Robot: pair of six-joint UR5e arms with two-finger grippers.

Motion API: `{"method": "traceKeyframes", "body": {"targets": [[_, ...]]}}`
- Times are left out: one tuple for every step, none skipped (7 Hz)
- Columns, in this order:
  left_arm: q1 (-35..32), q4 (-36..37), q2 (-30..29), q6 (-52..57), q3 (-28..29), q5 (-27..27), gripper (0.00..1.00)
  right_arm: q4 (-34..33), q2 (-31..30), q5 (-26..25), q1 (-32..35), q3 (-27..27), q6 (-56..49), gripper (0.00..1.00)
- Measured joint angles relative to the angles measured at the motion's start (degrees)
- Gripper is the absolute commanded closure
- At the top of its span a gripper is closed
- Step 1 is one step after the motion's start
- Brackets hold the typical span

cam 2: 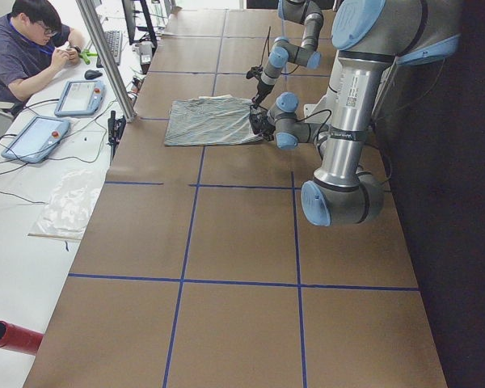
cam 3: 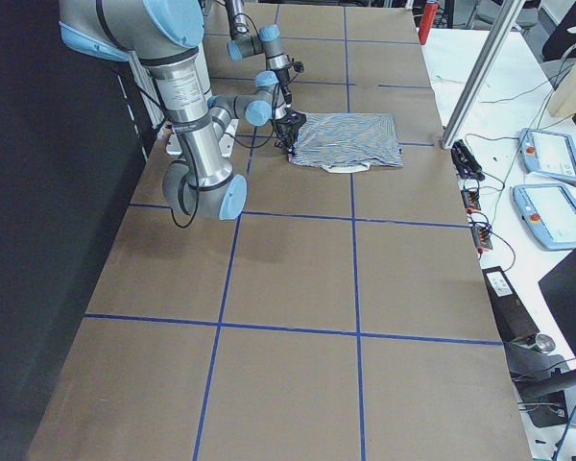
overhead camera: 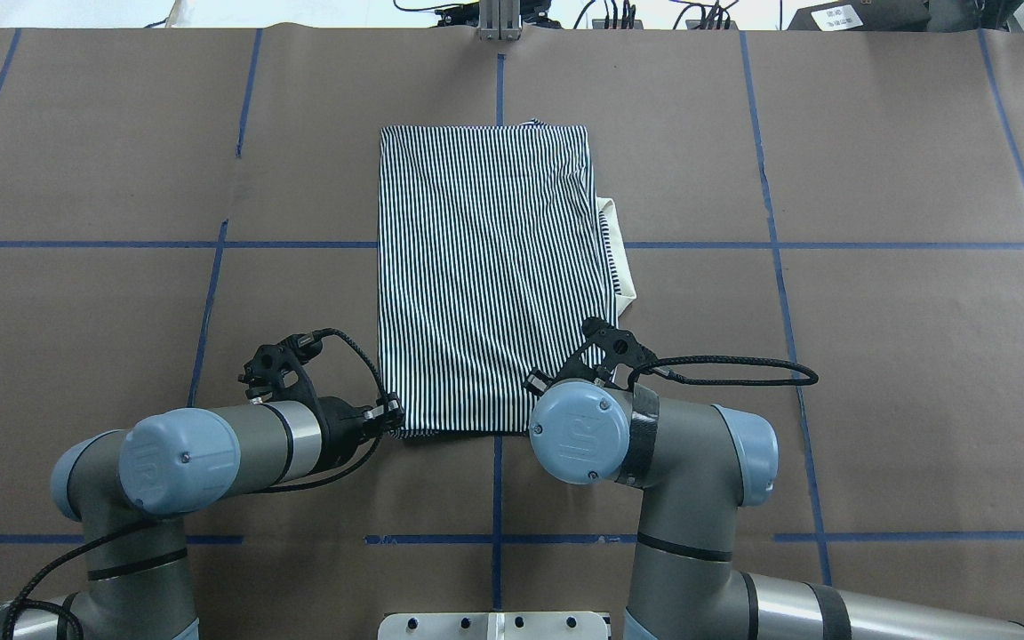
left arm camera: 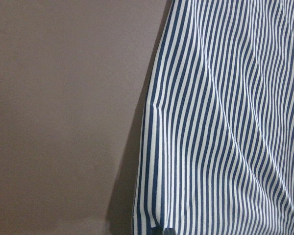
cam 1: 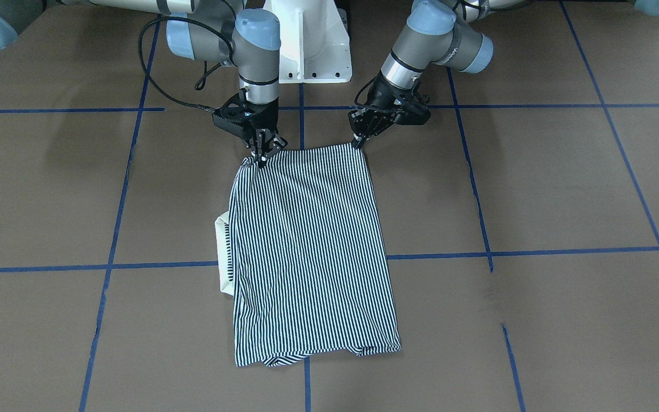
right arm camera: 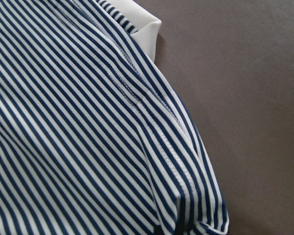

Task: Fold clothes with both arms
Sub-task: 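Grasp the near shirt edge with both grippers and fold it away from the robot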

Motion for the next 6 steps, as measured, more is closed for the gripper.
{"method": "traceKeyframes", "body": {"targets": [[-0.14,1.04,0.13,0.12,-1.58,-0.29,1.00,-0.15,-0.08,0.01,0.08,1.65,-0.05,1.00],[-0.27,5.75,0.29,0.35,-6.48,-1.41,1.00,-1.77,-0.29,0.07,0.14,5.13,-0.11,1.00],[-0.24,14.19,0.15,0.57,-13.92,-2.82,1.00,-5.83,-0.55,0.18,0.07,10.75,-0.07,1.00],[-0.12,22.62,-0.32,0.66,-21.10,-3.55,1.00,-11.05,-0.65,0.51,-0.25,17.21,0.17,1.00],[-0.04,29.02,-1.33,0.70,-26.03,-4.44,1.00,-15.59,-0.49,1.11,-0.70,22.40,0.51,1.00],[-0.05,32.83,-2.61,0.78,-27.99,-5.47,1.00,-17.78,-0.28,1.47,-1.10,24.46,0.68,1.00]]}}
